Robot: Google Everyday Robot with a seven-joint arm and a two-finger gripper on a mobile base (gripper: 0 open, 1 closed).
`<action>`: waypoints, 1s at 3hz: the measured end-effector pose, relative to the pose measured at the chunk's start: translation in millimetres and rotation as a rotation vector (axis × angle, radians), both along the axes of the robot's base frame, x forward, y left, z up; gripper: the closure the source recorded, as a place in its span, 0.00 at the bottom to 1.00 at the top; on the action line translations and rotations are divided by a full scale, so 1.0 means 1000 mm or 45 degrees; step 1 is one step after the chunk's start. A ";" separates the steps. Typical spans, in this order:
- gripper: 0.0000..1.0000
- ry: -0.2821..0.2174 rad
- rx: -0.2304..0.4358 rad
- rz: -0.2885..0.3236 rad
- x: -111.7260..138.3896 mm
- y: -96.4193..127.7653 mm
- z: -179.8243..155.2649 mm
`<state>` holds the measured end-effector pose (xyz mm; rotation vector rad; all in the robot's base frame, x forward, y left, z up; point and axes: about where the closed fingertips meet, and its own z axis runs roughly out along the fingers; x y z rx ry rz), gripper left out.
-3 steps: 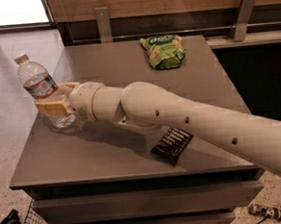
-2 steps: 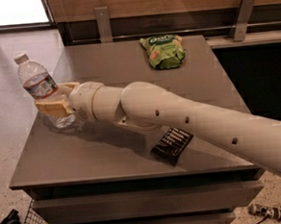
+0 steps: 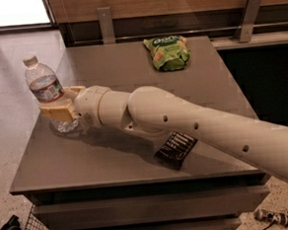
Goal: Place water bottle upright
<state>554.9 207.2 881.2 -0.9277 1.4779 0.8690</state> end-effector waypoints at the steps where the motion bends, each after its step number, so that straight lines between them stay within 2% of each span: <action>1: 0.98 0.000 0.000 0.000 0.000 0.000 0.000; 2: 0.76 0.000 0.000 0.000 0.000 0.000 0.000; 3: 0.44 0.000 0.000 0.000 0.000 0.000 0.000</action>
Offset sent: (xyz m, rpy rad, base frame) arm 0.0000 0.0000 0.0003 0.0000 0.0000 0.0000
